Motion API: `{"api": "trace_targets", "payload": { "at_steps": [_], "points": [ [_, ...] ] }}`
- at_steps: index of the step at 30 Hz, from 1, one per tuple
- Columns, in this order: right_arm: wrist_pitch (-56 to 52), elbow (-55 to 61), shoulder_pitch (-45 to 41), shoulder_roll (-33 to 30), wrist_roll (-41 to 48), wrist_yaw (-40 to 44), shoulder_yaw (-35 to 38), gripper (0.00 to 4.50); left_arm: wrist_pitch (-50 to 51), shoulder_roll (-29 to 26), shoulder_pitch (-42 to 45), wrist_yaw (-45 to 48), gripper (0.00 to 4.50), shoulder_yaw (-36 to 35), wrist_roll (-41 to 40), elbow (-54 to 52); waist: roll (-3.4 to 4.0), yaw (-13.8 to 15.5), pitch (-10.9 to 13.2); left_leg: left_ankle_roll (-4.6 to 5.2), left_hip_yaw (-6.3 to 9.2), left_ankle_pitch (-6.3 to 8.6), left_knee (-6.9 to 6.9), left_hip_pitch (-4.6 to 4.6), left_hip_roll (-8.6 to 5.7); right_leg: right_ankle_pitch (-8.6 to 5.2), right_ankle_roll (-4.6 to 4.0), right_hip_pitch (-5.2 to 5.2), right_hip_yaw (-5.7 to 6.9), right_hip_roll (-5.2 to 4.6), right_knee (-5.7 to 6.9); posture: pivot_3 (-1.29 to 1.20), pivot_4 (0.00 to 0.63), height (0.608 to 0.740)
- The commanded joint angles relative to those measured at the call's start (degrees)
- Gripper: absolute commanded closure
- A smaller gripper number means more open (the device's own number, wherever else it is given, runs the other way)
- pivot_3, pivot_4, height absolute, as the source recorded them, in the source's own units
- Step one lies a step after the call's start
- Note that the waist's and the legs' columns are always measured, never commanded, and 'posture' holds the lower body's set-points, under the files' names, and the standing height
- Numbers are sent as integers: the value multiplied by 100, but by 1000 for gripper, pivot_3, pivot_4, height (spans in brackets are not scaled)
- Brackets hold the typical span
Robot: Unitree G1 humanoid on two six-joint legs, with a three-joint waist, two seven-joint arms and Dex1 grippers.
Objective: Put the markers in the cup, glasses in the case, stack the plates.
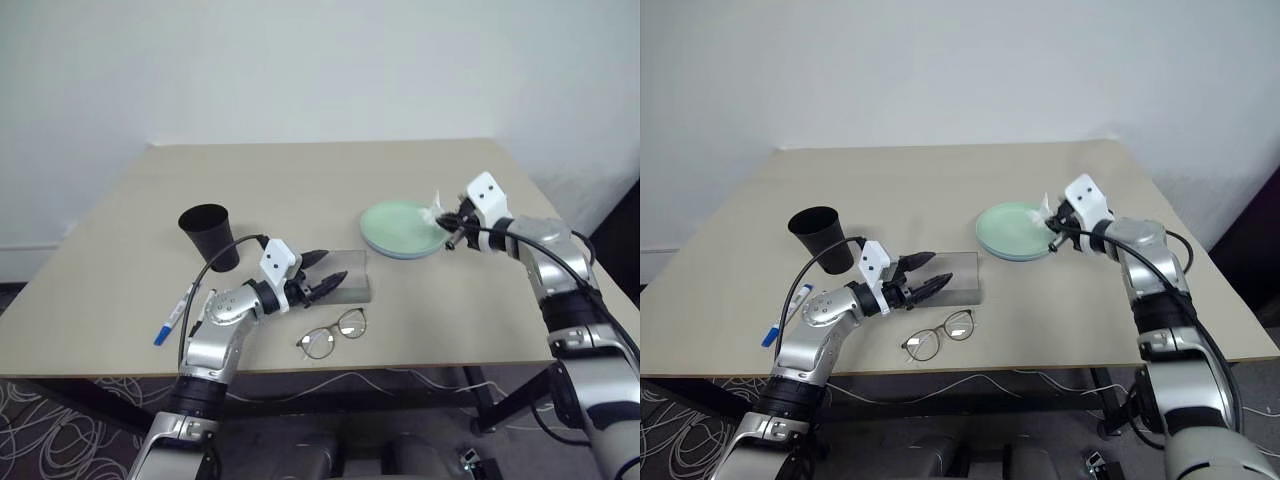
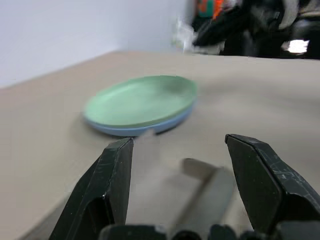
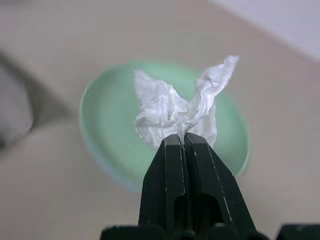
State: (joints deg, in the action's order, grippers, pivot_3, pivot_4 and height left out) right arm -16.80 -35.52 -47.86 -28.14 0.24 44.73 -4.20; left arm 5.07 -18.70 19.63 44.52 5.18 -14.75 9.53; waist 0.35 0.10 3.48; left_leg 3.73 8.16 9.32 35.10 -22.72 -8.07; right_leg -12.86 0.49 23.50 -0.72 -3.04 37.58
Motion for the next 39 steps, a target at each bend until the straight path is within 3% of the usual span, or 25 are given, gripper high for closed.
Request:
{"api": "trace_targets", "payload": {
  "at_steps": [1, 8, 11, 18, 23, 26, 31, 35, 39],
  "points": [
    [741, -1147, -572, 274, -200, -216, -113, 4481, -263, 9, 237, -120, 1397, -145, 101, 100, 0, -1, 0, 0, 0, 0, -1, -2, 0, 1, 1, 1, 0, 1, -3, 0, 0, 738],
    [1750, -3104, -1392, 760, -582, -758, -240, 4481, -292, -19, 114, -176, 1397, -147, 109, -35, 1, 16, 0, 0, -8, -1, -17, -4, -1, 6, 19, 16, -10, 10, -10, 0, 0, 738],
    [1969, -3441, -1493, 816, -618, -808, -200, 3866, -253, -54, 7, -216, 1397, -172, 94, -154, 2, 15, 0, -1, -5, -1, -24, 1, -1, 6, 18, 16, -13, 13, -8, 0, 0, 738],
    [2273, -3551, -1516, 812, -501, -822, 24, 1486, -79, -136, -195, -211, 1397, -187, 9, -425, 6, -6, 0, -1, -6, -1, -24, 9, -1, 6, 17, 16, -15, 17, 4, 0, 0, 738],
    [2627, -3190, -1349, 677, -225, -360, 339, 1486, 191, -233, -184, 7, 1397, -143, -104, -557, 10, -10, 1, -1, -5, -1, -24, 10, 0, 5, 15, 17, -15, 18, 9, 0, 0, 738],
    [2785, -2415, -831, 544, 164, 681, 443, 1486, 440, -421, -154, 284, 1397, -109, -161, -648, 9, -7, 0, -1, -4, -1, -24, 10, -1, 5, 16, 16, -15, 18, 6, 0, 0, 738],
    [2065, -389, 550, 272, 993, 2393, 370, 1486, 871, -725, 6, 792, 1397, -49, -287, -632, 8, 3, 0, 0, 3, 0, -22, 8, -1, 0, 21, 7, -14, 14, -6, 0, 0, 738],
    [1541, 844, 1476, 110, 1387, 3041, 232, 1486, 1173, -903, 117, 1214, 1397, 107, -352, -621, 14, -4, 2, 0, -3, 1, -19, 3, -1, -4, 17, 11, -19, 10, 1, 0, 0, 738],
    [1301, 1372, 1944, 127, 1564, 3116, 208, 1486, 1480, -1017, 209, 1542, 1397, 253, -350, -656, 14, -14, 3, -1, 0, 1, -19, 4, 2, -10, 8, 12, -20, 9, 11, 0, 0, 738]
  ]
}}
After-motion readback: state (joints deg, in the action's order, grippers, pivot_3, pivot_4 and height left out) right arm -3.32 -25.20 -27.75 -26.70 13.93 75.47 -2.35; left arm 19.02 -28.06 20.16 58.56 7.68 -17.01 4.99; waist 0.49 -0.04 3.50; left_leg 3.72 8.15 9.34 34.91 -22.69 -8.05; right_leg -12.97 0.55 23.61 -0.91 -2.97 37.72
